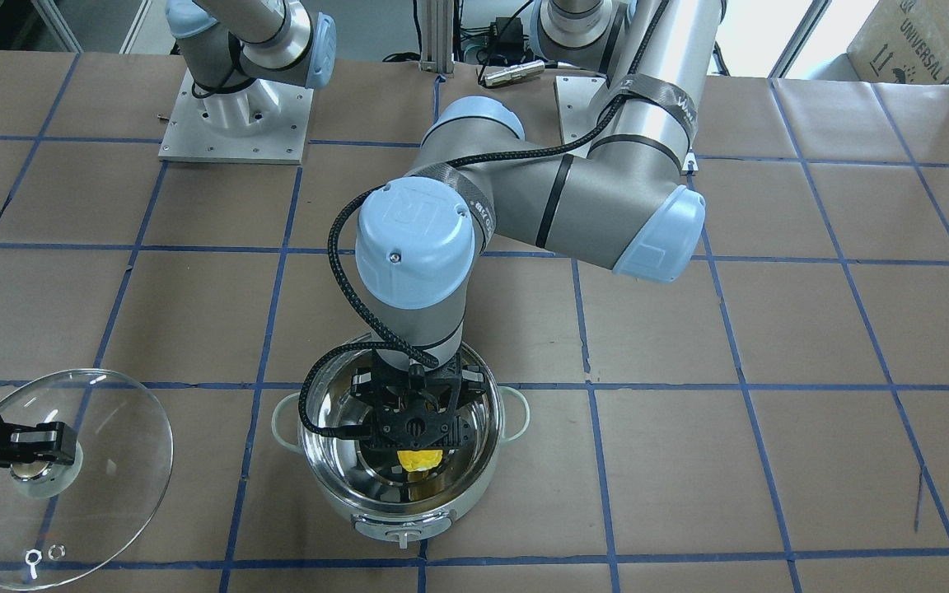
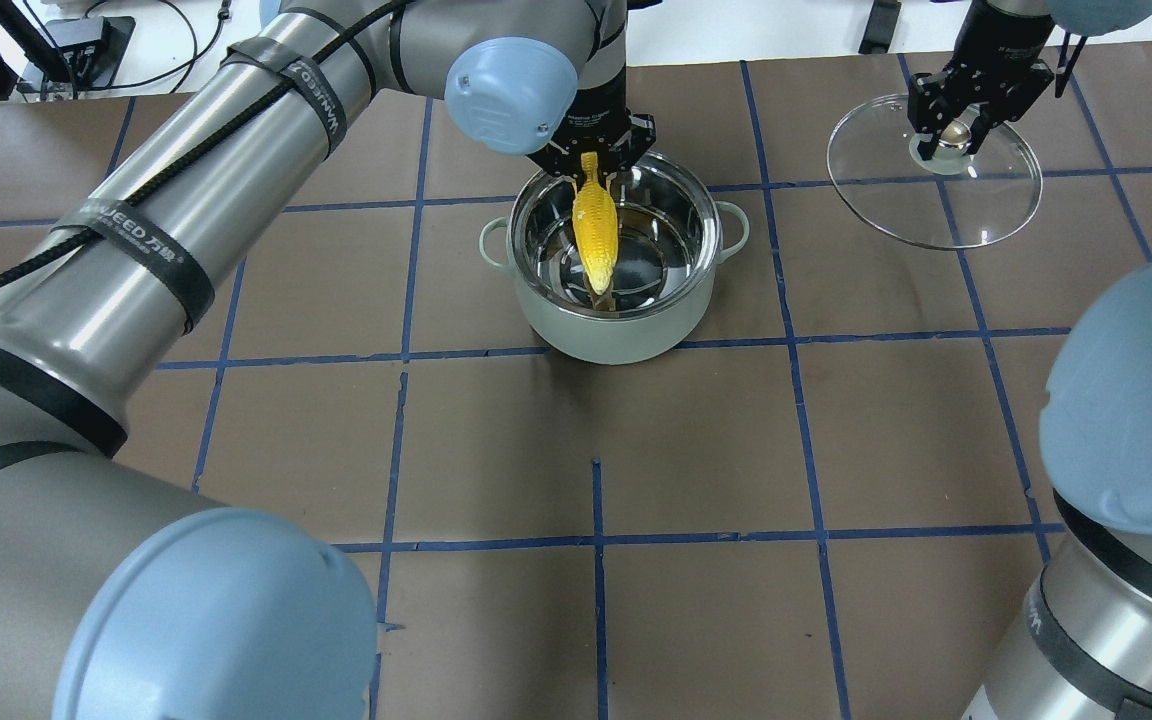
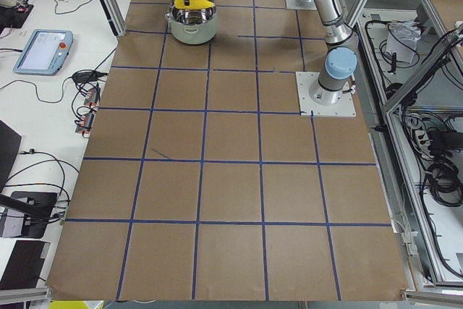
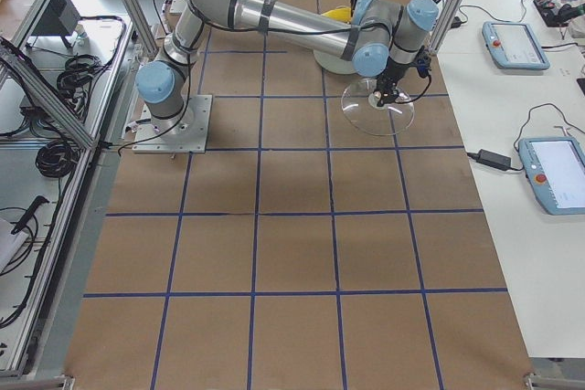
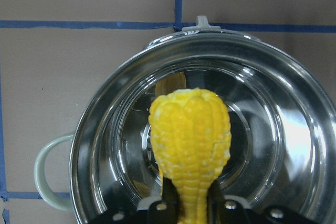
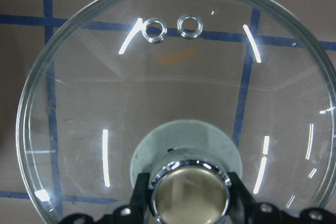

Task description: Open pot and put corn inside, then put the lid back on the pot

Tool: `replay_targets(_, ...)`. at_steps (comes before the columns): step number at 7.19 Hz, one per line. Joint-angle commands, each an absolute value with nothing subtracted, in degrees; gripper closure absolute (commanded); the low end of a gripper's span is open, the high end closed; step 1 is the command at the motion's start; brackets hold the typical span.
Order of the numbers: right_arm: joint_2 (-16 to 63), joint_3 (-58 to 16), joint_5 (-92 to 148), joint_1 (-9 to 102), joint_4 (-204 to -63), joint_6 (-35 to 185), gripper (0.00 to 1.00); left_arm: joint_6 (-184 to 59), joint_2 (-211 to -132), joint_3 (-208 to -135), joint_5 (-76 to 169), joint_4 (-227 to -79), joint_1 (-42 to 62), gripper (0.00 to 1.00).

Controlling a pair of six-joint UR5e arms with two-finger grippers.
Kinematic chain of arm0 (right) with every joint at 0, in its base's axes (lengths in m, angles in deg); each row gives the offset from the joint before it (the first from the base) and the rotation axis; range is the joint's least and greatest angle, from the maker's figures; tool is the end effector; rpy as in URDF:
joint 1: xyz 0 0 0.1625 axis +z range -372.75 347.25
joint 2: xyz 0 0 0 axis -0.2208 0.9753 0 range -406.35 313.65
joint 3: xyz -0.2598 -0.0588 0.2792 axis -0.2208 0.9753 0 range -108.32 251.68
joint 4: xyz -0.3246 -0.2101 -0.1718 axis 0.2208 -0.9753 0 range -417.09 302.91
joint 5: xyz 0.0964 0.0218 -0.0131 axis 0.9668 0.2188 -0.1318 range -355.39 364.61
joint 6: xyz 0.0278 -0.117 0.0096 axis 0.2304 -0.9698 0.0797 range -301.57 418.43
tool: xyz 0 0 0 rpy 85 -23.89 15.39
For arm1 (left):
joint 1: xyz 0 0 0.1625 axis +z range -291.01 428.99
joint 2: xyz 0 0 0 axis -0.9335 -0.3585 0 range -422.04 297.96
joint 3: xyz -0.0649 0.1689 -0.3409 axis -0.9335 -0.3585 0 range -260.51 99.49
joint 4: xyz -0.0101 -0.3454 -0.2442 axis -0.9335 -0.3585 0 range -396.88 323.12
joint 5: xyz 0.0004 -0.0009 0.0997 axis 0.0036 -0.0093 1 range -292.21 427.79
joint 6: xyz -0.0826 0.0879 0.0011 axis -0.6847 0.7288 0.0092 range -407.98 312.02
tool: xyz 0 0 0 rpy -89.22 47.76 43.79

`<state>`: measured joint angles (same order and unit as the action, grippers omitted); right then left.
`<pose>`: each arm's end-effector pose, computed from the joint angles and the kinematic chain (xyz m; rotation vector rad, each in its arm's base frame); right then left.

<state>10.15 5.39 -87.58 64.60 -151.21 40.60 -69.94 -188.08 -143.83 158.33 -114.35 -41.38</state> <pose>-0.0268 -0.7073 0.2861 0.1445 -3.1231 -0.1652 -0.3778 -0.6379 0.2944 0.0439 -3.1288 0.0859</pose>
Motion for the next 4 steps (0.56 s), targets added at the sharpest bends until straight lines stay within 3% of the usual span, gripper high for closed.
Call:
replay_targets(1,10.25,5.59,-87.68,64.68,-151.22,40.68,0.85,-69.95,-190.00,-143.79,158.41,-110.82,-41.31,0.60)
replay_targets(2,10.26,5.67,-87.76,64.68,-151.22,40.68,0.85,-70.04,-190.71,-143.79,158.06,-107.75,-41.31,0.05)
replay_targets(4,10.26,5.59,-87.85,64.94,-151.14,40.59,0.85,-70.83,-190.28,-143.97,157.88,-107.98,-41.05,0.00)
